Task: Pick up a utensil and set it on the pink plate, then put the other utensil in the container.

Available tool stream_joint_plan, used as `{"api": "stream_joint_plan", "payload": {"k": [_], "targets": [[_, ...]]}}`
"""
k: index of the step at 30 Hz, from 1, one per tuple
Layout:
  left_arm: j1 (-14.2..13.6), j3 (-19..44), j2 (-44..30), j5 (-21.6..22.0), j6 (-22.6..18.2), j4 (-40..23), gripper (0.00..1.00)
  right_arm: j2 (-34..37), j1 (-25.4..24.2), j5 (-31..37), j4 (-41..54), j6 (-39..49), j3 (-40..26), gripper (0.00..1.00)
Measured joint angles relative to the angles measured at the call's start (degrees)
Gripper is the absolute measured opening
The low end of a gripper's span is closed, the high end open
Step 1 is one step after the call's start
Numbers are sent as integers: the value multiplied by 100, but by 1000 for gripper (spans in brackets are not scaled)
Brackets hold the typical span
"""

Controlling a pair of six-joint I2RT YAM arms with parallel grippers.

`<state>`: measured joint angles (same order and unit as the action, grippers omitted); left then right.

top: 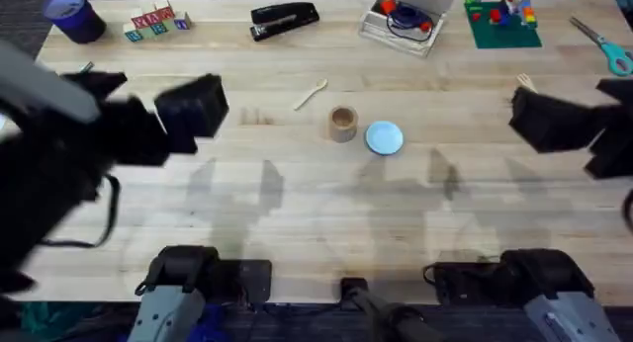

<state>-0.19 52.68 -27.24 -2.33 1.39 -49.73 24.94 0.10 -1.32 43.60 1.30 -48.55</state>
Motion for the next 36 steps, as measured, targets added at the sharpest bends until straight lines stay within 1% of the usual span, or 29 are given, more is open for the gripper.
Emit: {"api": "stream_joint_plan", "payload": {"k": [1,4,8,12,18,21,25,33,36], "targets": [[0,784,-763,-57,11,-567,994,596,0,0,383,0,-628,995],[0,1525,-1460,-96,17,-1084,992,1120,0,0,734,0,-1218,995],[0,2455,-2295,-109,17,-1783,993,1836,0,0,1314,0,-2018,994],[0,3359,-3107,-111,17,-2331,993,2481,0,0,1981,0,-2675,995],[0,4330,-4057,-109,13,-3118,993,3339,0,0,2780,0,-3531,996],[0,4601,-4396,-107,-11,-3197,993,3590,0,0,2869,0,-3761,995],[0,4660,-4622,-90,-15,-3173,993,3724,0,0,2893,0,-3819,996],[0,4660,-4712,-114,-52,-3147,993,3732,0,0,2897,0,-3829,996],[0,4660,-4749,-196,-241,-3150,995,3732,0,0,2896,0,-3832,996]]}}
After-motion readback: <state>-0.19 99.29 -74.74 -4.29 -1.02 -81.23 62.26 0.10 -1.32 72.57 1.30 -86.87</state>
